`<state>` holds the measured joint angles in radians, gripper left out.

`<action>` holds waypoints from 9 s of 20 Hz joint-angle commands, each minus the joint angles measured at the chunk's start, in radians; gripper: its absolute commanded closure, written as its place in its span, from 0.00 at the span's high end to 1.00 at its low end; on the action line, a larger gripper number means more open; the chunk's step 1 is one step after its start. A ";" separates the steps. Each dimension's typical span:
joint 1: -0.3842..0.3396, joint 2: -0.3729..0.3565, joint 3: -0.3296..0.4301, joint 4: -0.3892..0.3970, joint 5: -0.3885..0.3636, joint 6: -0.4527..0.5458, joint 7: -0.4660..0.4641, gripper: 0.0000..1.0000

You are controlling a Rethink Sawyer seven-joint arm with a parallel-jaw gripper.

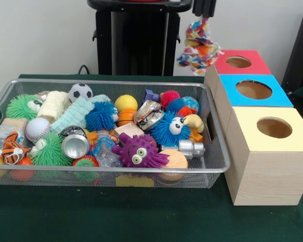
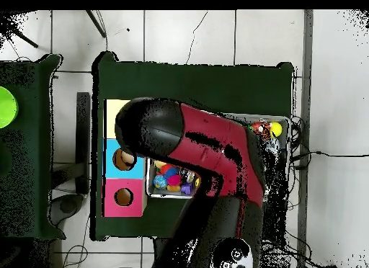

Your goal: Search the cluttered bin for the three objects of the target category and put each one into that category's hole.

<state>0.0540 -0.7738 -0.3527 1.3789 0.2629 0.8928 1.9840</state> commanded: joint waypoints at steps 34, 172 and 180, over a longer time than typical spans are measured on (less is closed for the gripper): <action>0.040 0.132 0.037 -0.157 0.015 0.203 0.334 0.00; 0.078 0.251 0.042 -0.167 0.012 0.052 0.404 0.00; 0.093 0.261 0.036 -0.179 0.018 0.063 0.431 0.00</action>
<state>0.1424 -0.5536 -0.3616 1.0951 0.2712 0.9931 2.1814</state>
